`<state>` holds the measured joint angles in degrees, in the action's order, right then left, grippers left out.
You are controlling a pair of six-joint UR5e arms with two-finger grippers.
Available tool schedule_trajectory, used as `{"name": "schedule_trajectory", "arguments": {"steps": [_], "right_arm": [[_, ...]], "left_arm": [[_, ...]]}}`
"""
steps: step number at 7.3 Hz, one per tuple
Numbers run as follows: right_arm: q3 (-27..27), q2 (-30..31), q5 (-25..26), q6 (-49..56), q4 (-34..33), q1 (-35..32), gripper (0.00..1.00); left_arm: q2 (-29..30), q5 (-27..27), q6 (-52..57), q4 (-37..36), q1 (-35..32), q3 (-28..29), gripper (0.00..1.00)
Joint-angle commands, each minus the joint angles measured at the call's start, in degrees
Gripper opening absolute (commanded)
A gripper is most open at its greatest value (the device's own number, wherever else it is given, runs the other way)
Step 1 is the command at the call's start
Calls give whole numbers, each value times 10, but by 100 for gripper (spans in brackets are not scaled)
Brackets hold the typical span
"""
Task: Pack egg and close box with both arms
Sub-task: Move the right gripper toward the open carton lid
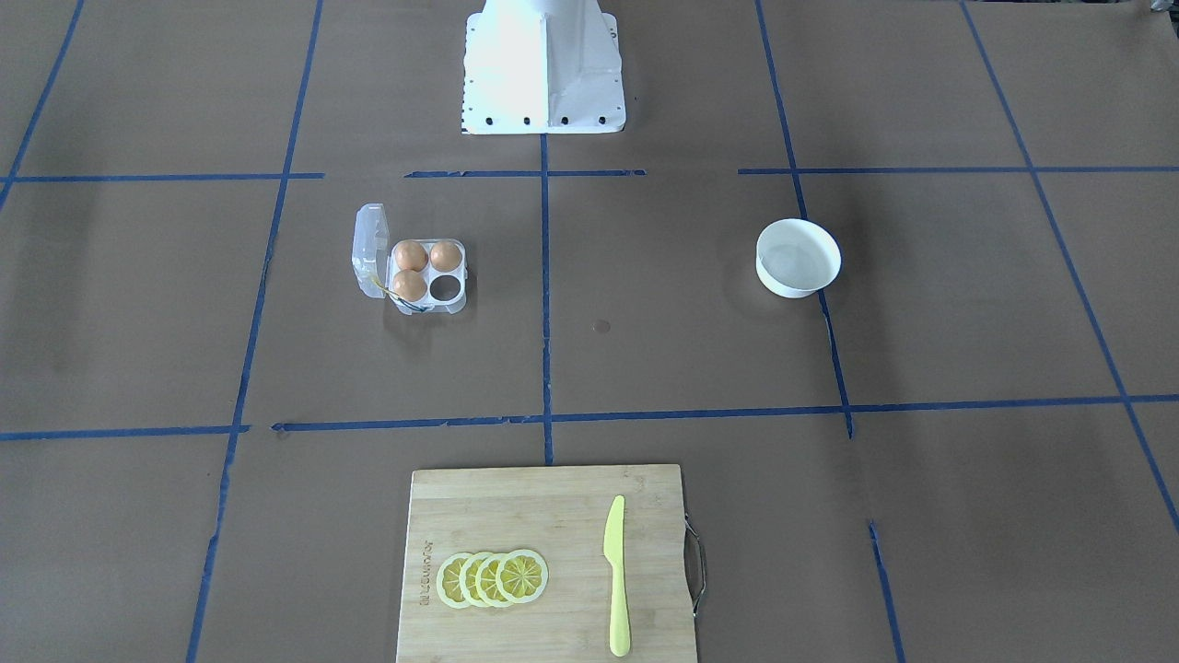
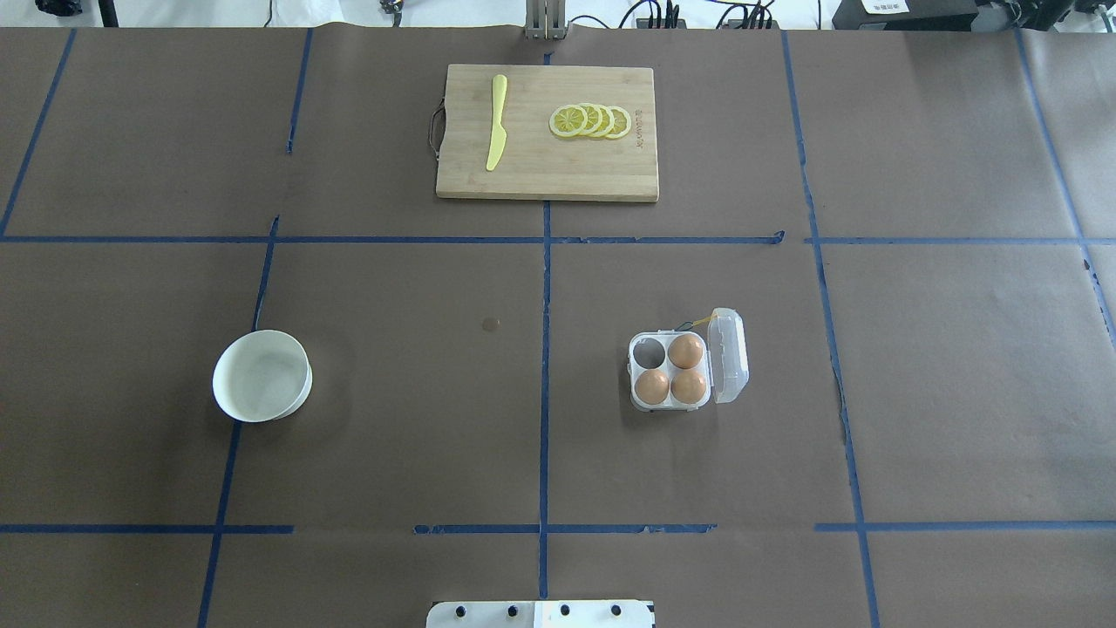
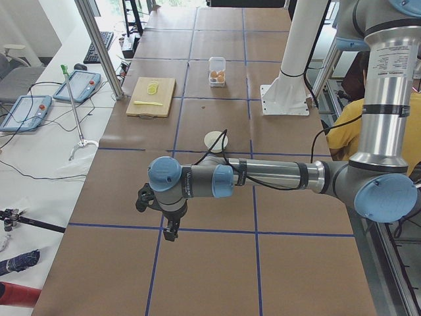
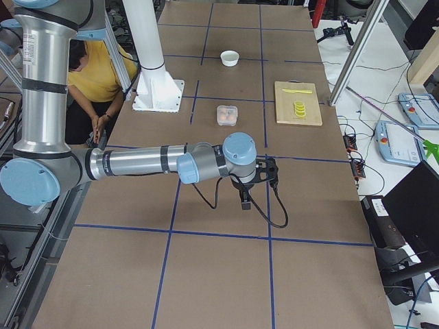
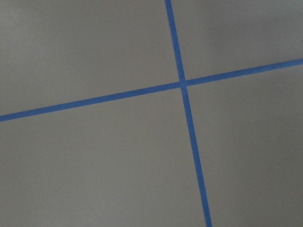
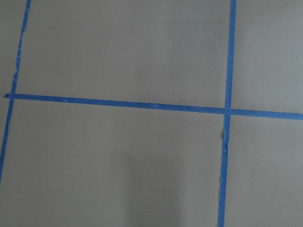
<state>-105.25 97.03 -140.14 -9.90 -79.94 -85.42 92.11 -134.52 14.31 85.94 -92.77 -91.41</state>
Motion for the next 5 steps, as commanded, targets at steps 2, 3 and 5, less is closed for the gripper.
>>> {"name": "schedule_trajectory", "arguments": {"steps": [2, 3, 5], "right_arm": [[-30, 23, 4, -214, 106, 122, 36], [-28, 23, 23, -390, 226, 189, 34], [-29, 15, 106, -616, 368, 310, 21]], "left_arm": [[18, 0, 0, -2, 1, -3, 100], [19, 0, 0, -1, 1, -3, 100], [23, 0, 0, 0, 2, -3, 100]]}}
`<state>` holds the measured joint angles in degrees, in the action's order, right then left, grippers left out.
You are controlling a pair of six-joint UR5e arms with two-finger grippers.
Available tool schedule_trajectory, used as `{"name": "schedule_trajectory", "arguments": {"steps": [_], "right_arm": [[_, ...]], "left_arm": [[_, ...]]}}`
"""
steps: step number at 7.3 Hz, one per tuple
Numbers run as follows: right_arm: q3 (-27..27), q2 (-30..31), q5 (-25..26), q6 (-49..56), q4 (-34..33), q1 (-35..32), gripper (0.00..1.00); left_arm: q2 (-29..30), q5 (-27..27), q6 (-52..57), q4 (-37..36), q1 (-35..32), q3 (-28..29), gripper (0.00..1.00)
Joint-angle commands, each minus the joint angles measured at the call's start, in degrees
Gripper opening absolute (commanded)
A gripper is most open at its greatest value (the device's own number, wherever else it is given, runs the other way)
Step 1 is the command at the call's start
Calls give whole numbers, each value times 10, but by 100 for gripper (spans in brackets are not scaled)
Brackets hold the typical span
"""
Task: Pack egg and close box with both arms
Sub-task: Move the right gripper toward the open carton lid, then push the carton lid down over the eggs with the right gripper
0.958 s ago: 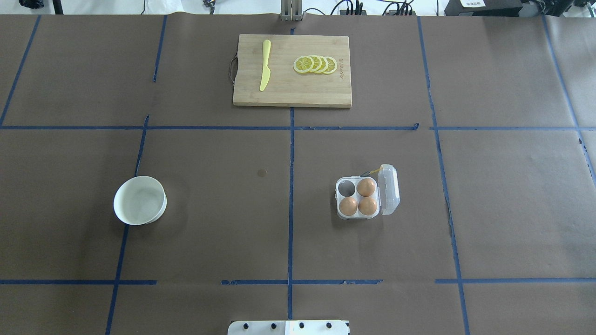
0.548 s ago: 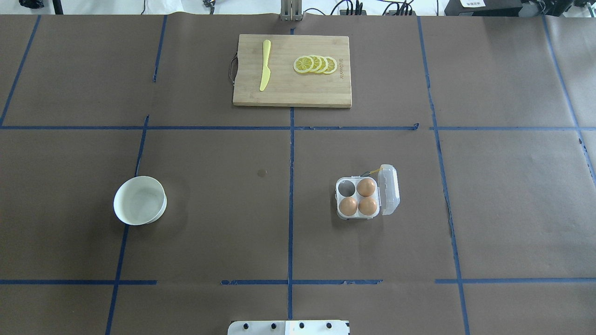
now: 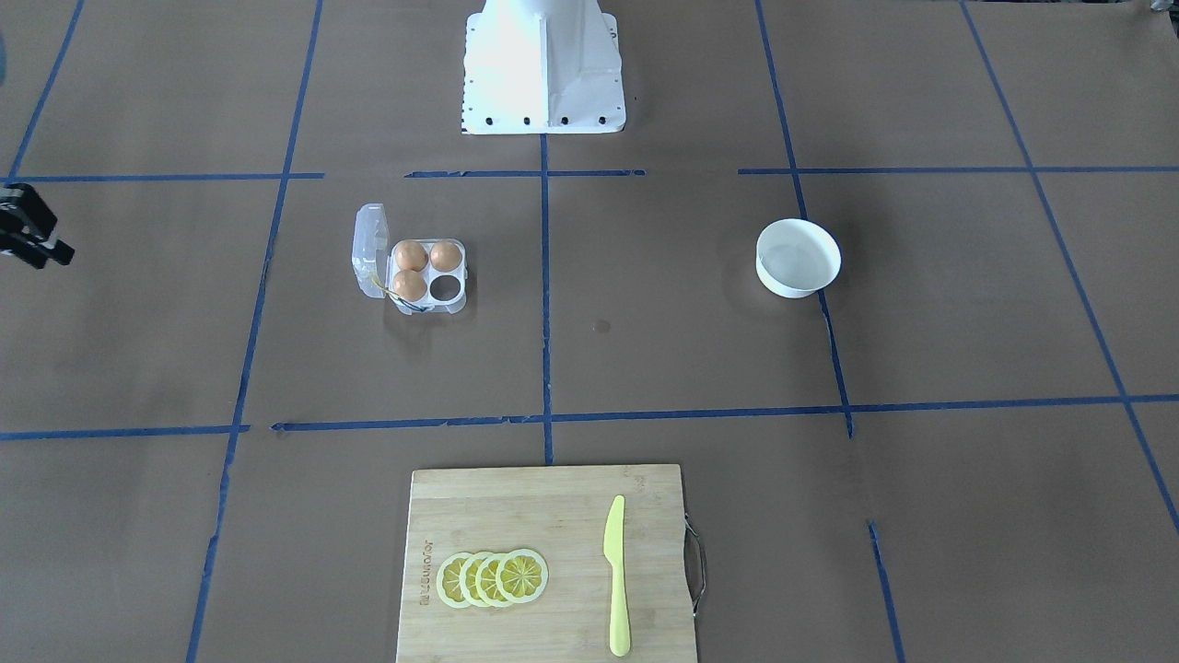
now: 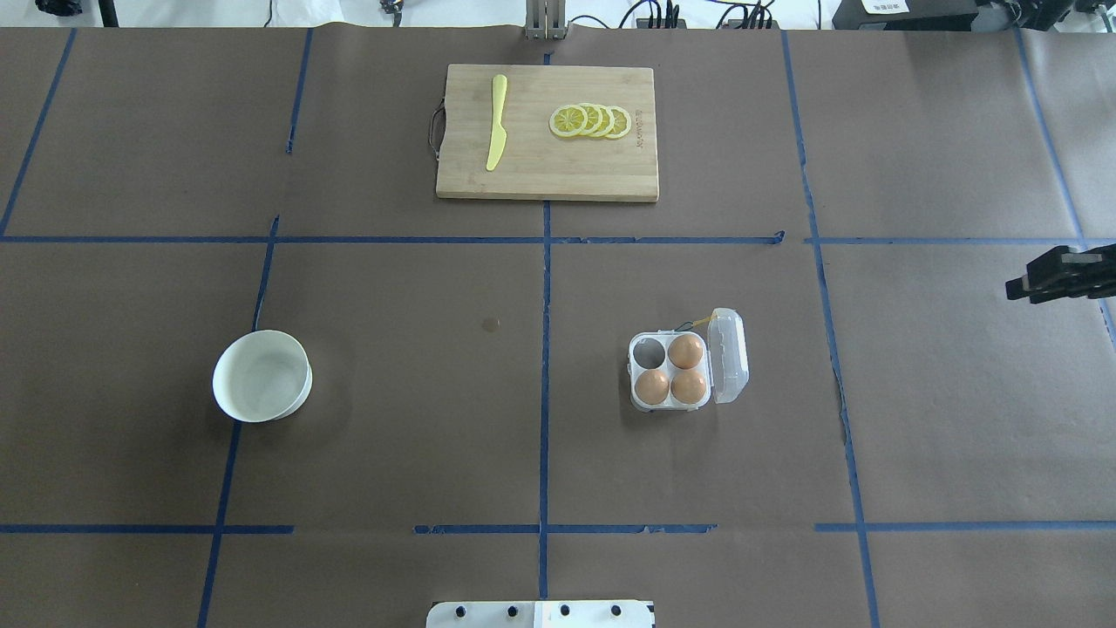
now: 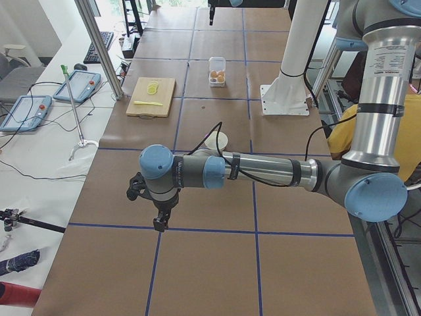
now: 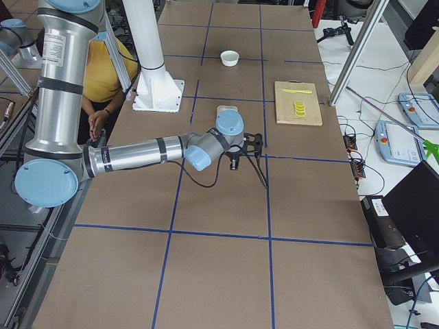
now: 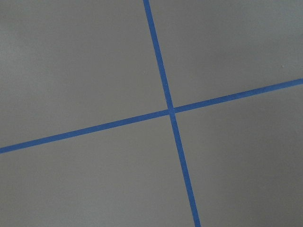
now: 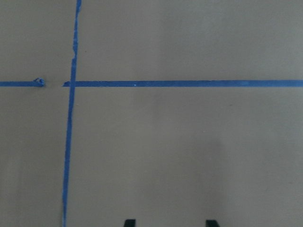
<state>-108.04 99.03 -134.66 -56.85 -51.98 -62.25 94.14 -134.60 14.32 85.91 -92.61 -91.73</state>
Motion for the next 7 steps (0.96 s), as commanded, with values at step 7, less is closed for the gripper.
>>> {"name": "schedule_trajectory", "arguments": {"steps": [7], "right_arm": [[16, -191, 282, -345, 97, 302, 18]], "left_arm": [[10, 0, 0, 0, 2, 1, 100]]}}
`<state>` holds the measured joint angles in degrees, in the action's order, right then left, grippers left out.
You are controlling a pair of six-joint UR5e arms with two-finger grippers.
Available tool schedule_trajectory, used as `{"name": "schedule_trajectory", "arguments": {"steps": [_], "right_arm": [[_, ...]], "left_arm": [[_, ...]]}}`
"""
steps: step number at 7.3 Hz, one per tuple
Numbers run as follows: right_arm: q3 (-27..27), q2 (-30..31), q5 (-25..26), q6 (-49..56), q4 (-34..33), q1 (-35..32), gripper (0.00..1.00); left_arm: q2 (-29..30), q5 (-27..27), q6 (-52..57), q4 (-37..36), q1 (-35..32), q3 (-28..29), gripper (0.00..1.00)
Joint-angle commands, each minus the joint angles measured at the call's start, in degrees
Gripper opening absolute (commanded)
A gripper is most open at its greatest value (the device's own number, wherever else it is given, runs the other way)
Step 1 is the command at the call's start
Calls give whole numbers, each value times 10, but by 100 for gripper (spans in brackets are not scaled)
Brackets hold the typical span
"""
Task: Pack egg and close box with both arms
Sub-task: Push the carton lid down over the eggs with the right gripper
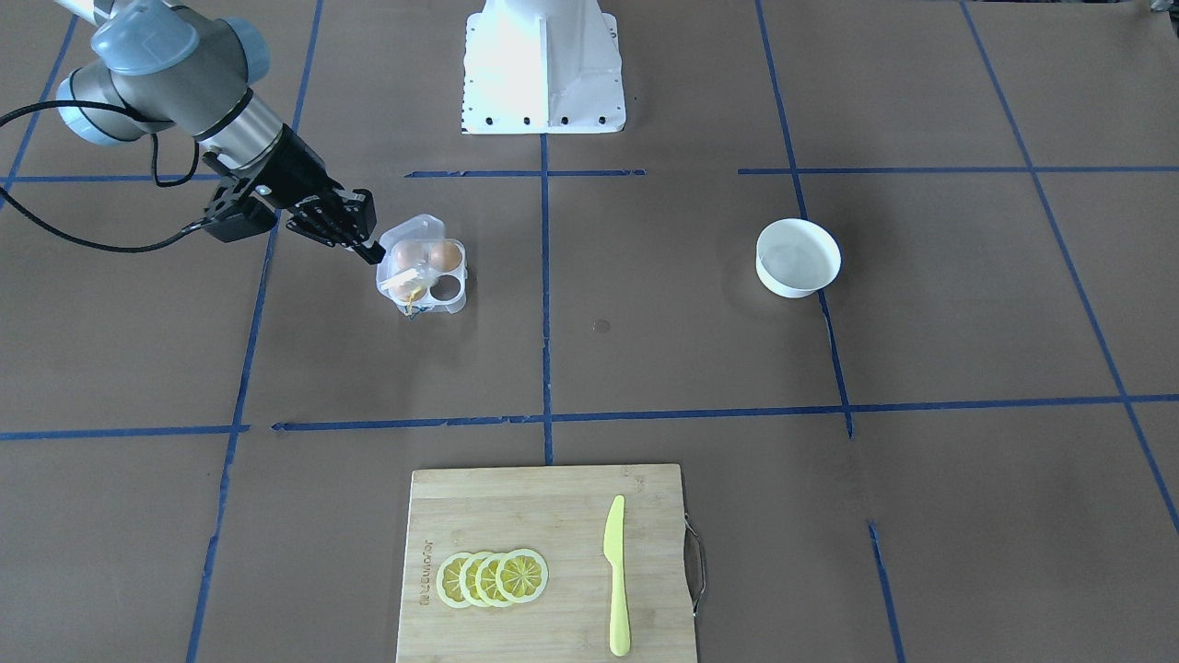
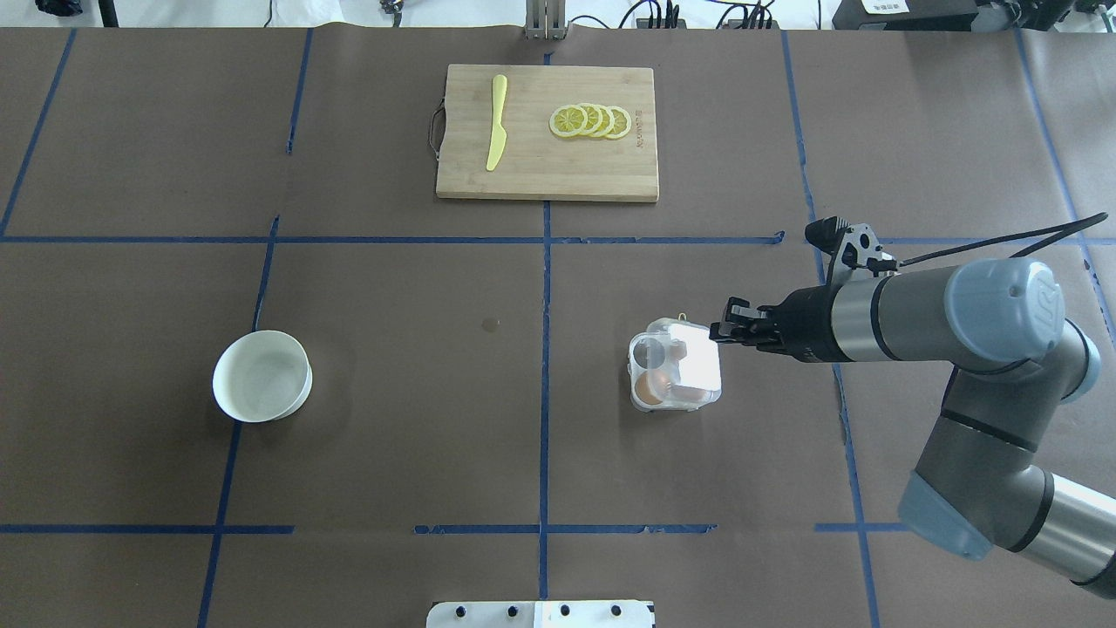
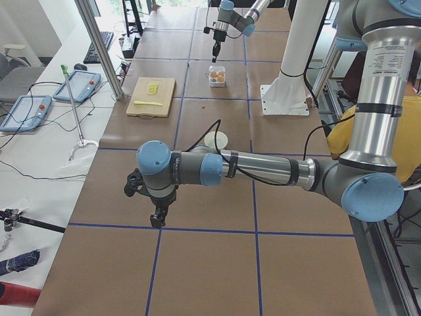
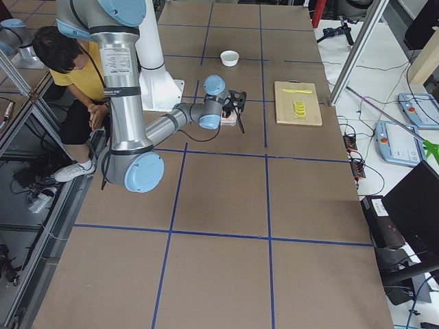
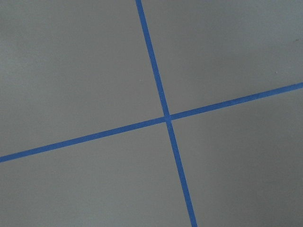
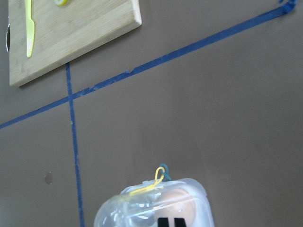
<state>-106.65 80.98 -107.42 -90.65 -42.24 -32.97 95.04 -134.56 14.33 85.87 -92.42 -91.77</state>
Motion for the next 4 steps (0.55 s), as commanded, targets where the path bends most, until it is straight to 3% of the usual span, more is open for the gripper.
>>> {"name": "schedule_trajectory", "arguments": {"steps": [1, 4], "right_arm": [[4, -7, 5, -4, -1, 7, 22], [-4, -6, -59, 94, -136, -78, 60]], "left_arm": [[1, 0, 0, 0, 0, 0, 100], [1, 1, 1, 3, 2, 0, 100]]}}
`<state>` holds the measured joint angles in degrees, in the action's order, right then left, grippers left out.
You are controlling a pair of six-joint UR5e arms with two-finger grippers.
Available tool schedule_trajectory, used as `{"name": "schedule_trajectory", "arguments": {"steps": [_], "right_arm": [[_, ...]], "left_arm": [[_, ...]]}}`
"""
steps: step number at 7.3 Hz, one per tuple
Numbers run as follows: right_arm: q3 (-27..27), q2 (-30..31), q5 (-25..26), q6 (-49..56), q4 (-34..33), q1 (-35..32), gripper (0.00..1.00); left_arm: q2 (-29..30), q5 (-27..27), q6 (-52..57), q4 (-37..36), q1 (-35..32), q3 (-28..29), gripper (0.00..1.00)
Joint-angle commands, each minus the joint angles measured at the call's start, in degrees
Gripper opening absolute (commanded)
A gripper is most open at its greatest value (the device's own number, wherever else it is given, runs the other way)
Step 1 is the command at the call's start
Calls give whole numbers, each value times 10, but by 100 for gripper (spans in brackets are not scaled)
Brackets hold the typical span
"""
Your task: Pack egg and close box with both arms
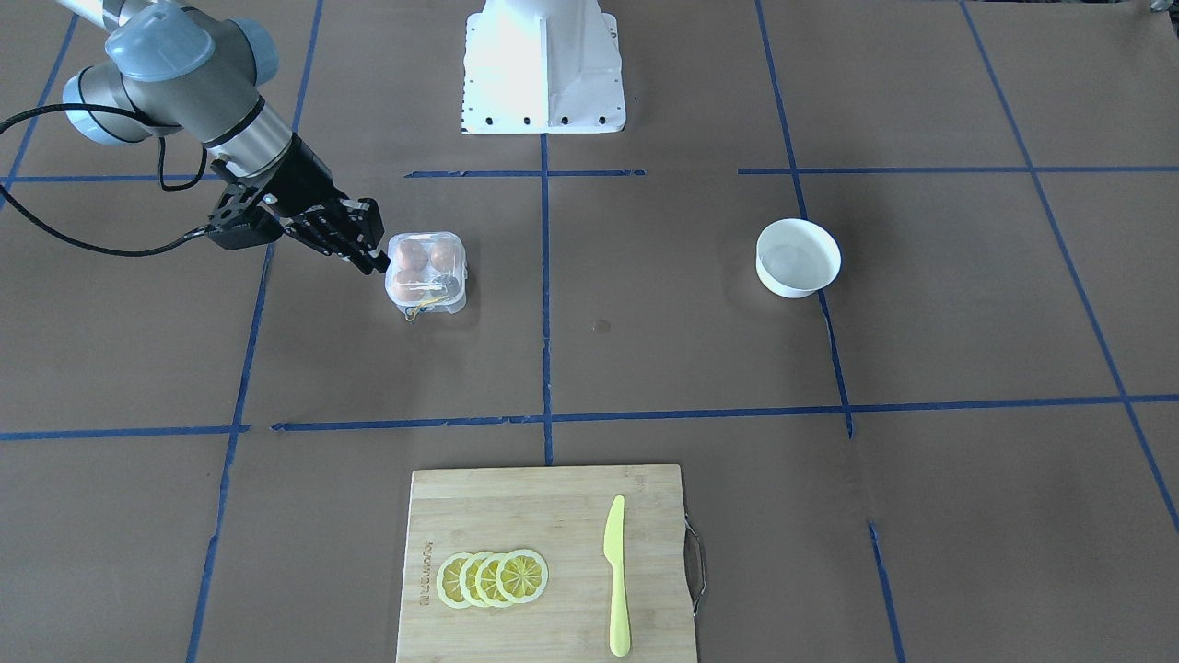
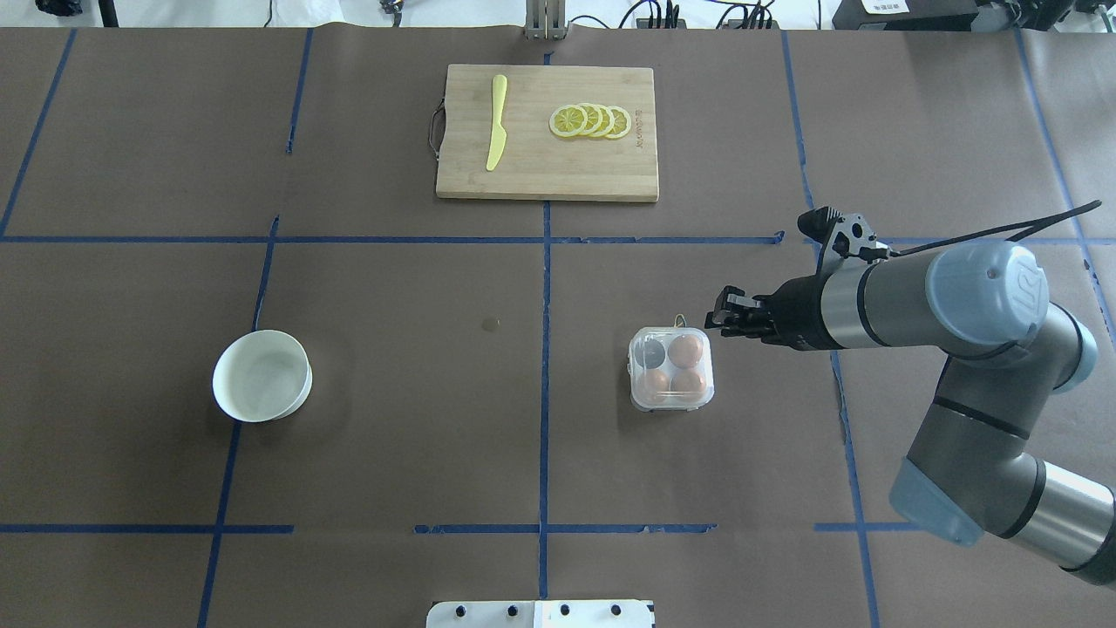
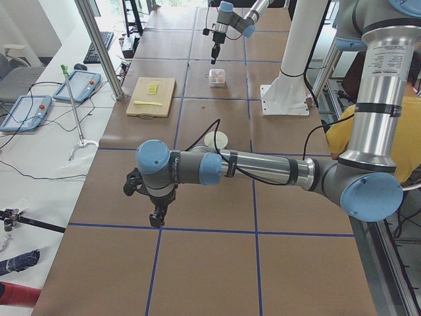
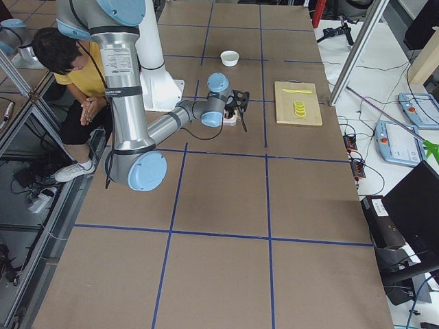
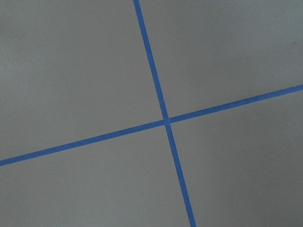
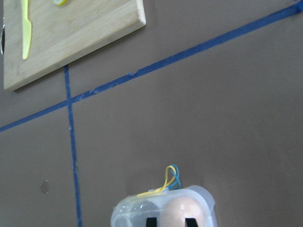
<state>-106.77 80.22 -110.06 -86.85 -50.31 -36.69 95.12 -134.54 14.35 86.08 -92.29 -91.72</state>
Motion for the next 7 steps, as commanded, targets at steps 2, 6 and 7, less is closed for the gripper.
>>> {"name": "schedule_trajectory", "arguments": {"steps": [2, 6, 7], "right_arm": [[-2, 24, -86, 156, -106, -117, 100], [3, 63, -106, 620, -378, -314, 100], [4, 72, -116, 728, -425, -367, 100]], "left_arm": [[-4, 0, 2, 1, 0, -1, 100], [-10, 0, 3, 2, -1, 1, 100], [-15, 0, 1, 2, 0, 1, 100]]}}
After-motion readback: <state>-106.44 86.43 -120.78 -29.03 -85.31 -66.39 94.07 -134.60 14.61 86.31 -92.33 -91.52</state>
